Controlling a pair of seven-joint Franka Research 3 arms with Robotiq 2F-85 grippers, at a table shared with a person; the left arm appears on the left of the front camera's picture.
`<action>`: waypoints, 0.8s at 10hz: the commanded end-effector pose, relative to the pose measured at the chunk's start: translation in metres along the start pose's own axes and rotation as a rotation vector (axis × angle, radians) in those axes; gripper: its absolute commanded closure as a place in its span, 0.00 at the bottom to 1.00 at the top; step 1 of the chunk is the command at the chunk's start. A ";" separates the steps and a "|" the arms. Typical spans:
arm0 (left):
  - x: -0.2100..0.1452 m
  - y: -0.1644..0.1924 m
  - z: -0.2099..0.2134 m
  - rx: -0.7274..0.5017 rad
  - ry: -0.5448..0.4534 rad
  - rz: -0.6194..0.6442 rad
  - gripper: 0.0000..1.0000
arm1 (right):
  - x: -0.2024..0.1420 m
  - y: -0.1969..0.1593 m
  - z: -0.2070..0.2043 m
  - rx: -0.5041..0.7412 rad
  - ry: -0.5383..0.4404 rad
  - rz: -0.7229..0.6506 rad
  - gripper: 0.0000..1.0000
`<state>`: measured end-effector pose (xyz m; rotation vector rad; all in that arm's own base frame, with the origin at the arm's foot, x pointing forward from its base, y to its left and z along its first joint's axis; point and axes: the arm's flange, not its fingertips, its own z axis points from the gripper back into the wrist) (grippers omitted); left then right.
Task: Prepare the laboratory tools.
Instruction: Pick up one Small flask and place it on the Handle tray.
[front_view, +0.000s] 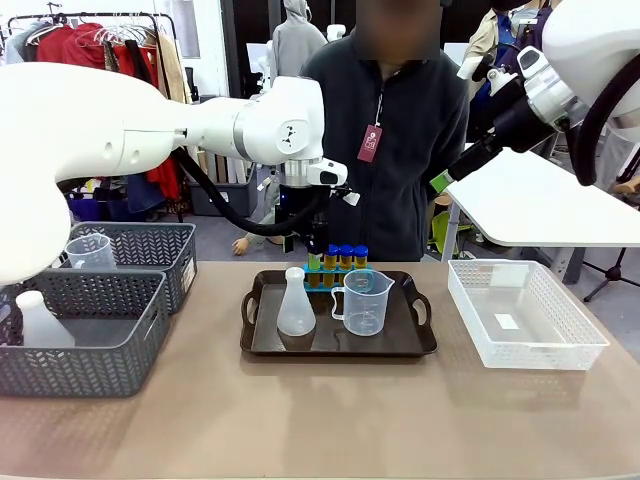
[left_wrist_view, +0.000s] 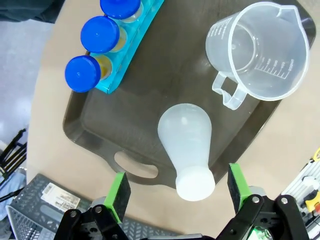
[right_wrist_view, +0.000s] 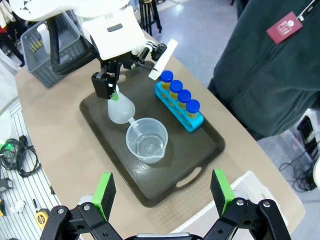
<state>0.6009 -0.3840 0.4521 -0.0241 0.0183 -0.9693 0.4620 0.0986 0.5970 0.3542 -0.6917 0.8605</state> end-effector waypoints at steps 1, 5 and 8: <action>0.002 -0.002 -0.006 -0.004 0.004 0.025 0.00 | 0.000 -0.001 0.001 0.015 -0.020 -0.004 0.00; 0.002 -0.002 -0.006 -0.004 0.004 0.025 0.00 | 0.000 -0.001 0.001 0.015 -0.020 -0.004 0.00; -0.020 -0.006 0.015 -0.067 0.007 -0.054 0.00 | 0.000 -0.001 0.001 0.015 -0.020 -0.004 0.00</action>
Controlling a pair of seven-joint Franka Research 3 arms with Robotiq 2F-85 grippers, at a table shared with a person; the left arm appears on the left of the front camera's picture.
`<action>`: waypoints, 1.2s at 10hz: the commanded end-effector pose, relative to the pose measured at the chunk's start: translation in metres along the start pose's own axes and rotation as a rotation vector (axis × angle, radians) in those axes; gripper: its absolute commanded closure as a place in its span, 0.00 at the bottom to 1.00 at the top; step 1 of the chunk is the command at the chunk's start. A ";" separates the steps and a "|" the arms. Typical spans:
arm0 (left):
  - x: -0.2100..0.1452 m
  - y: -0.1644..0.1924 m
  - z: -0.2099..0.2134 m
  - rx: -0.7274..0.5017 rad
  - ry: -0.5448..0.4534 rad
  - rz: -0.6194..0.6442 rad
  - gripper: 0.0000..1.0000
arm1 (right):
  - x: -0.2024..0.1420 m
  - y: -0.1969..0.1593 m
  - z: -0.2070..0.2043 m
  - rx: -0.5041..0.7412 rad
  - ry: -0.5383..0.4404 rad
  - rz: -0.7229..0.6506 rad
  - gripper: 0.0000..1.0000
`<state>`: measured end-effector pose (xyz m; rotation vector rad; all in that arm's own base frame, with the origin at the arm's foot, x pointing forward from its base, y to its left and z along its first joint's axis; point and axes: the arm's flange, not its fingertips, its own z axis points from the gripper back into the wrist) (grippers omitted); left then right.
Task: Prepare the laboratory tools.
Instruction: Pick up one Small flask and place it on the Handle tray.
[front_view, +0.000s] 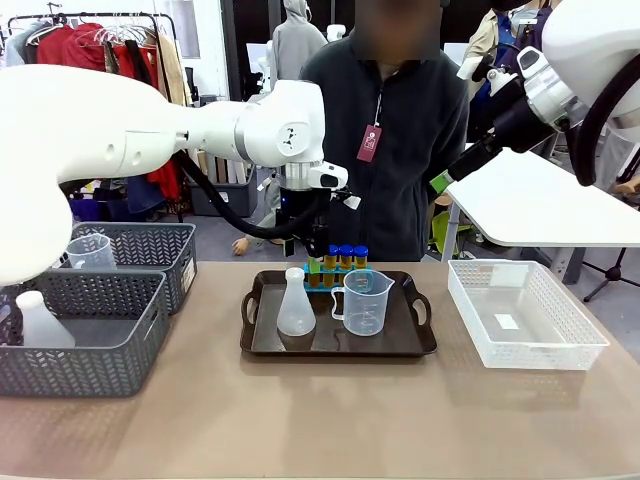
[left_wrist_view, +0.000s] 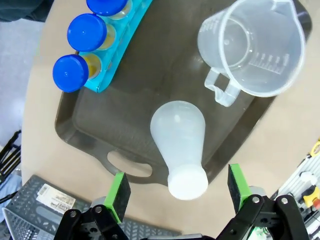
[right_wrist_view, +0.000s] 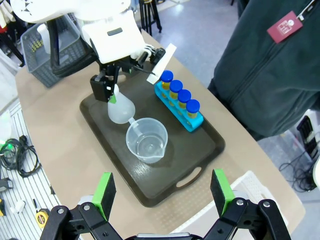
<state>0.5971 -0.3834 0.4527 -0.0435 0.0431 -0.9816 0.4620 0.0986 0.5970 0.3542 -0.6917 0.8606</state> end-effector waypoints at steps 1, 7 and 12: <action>-0.029 -0.002 0.029 -0.029 -0.026 -0.056 0.00 | 0.000 -0.001 0.001 0.015 -0.020 -0.005 0.00; -0.102 -0.018 0.119 -0.050 -0.260 -0.307 0.00 | 0.000 -0.001 0.001 0.015 -0.020 -0.005 0.00; -0.151 -0.002 0.173 0.016 -0.379 -0.380 0.00 | 0.000 -0.001 0.001 0.015 -0.020 -0.005 0.00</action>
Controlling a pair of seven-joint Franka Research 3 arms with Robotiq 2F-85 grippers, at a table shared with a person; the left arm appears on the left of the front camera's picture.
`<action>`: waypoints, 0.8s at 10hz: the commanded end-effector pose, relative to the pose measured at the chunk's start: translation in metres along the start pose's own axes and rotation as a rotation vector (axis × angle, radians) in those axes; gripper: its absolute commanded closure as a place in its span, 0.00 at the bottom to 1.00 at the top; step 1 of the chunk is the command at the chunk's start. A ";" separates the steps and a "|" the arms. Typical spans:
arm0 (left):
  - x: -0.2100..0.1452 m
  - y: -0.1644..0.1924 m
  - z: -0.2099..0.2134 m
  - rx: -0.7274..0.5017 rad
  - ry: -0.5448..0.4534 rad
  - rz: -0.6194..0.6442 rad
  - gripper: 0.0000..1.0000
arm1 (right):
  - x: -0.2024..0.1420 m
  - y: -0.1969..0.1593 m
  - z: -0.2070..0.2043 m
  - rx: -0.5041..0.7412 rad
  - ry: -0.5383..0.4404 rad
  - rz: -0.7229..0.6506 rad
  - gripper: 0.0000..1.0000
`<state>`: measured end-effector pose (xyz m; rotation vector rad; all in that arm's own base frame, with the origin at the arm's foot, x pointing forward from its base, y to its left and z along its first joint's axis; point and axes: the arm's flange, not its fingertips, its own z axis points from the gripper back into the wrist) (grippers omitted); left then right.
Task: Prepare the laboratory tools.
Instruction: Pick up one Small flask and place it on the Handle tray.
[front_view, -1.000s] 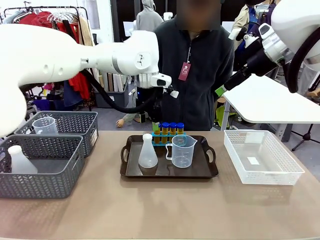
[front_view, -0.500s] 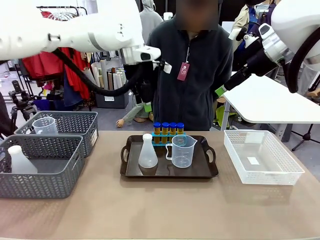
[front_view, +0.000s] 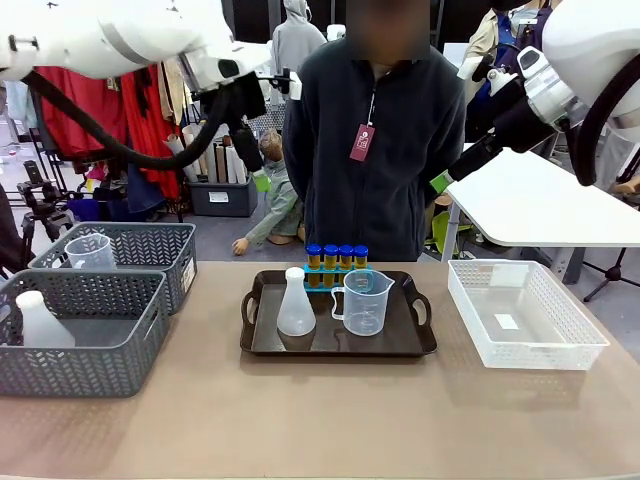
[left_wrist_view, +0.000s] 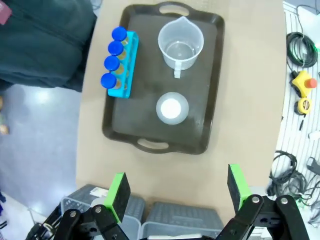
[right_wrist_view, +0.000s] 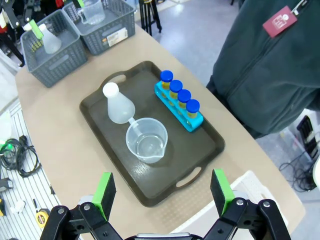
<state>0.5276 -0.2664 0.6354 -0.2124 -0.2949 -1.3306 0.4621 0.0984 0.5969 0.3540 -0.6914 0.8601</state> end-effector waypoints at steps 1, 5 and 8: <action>-0.018 -0.001 0.008 0.009 -0.098 -0.030 0.00 | 0.001 -0.001 0.001 0.016 -0.020 -0.004 0.00; -0.039 0.008 0.026 -0.011 -0.259 -0.101 0.00 | 0.001 -0.001 0.001 0.016 -0.020 -0.004 0.00; -0.057 0.023 0.027 -0.006 -0.343 -0.100 0.00 | 0.001 -0.001 0.001 0.016 -0.020 -0.004 0.00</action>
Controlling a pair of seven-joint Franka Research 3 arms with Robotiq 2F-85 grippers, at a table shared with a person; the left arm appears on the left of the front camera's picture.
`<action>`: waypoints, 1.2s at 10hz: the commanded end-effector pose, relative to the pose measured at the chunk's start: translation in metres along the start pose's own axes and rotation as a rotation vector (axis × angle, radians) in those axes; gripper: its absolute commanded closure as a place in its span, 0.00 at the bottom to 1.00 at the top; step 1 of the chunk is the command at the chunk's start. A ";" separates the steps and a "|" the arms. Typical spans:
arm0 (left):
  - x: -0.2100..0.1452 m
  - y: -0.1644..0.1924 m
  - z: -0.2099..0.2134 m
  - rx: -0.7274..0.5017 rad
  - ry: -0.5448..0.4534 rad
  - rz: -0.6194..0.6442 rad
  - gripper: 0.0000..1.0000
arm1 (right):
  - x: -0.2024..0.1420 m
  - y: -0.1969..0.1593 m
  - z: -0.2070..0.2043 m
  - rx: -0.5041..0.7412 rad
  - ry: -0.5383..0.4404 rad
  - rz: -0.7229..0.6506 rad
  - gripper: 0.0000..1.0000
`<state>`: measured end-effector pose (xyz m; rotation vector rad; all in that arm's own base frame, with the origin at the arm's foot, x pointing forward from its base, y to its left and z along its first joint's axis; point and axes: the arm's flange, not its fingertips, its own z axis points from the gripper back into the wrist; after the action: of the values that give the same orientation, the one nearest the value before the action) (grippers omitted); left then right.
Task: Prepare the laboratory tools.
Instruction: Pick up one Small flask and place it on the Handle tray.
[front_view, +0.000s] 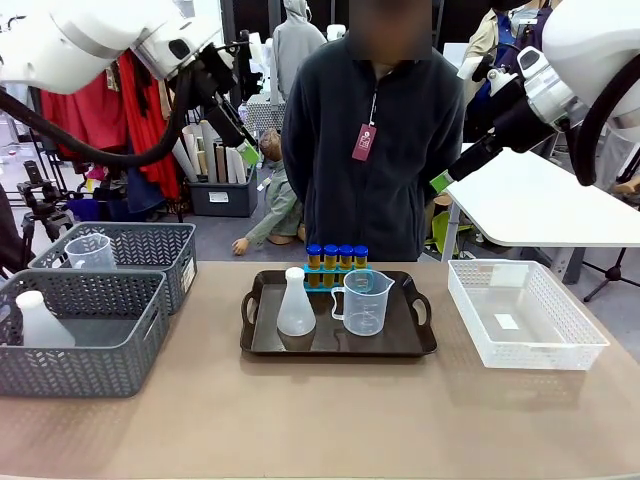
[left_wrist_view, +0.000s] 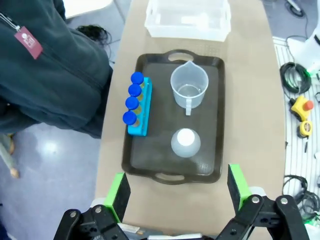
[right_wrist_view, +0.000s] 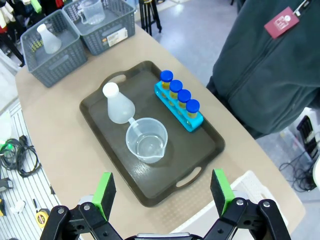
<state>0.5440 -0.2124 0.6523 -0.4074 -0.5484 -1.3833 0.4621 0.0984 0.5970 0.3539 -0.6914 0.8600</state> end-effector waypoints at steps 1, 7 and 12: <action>-0.024 -0.008 0.003 0.029 -0.068 -0.019 0.00 | 0.001 -0.001 0.001 0.016 -0.020 -0.004 0.00; -0.021 0.004 0.007 0.035 -0.069 0.016 0.00 | 0.001 -0.001 0.001 0.016 -0.020 -0.004 0.00; -0.021 0.004 0.007 0.035 -0.069 0.016 0.00 | 0.001 -0.001 0.001 0.016 -0.020 -0.004 0.00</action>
<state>0.5456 -0.1927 0.6451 -0.4290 -0.6272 -1.3449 0.4621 0.0984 0.5969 0.3539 -0.6914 0.8600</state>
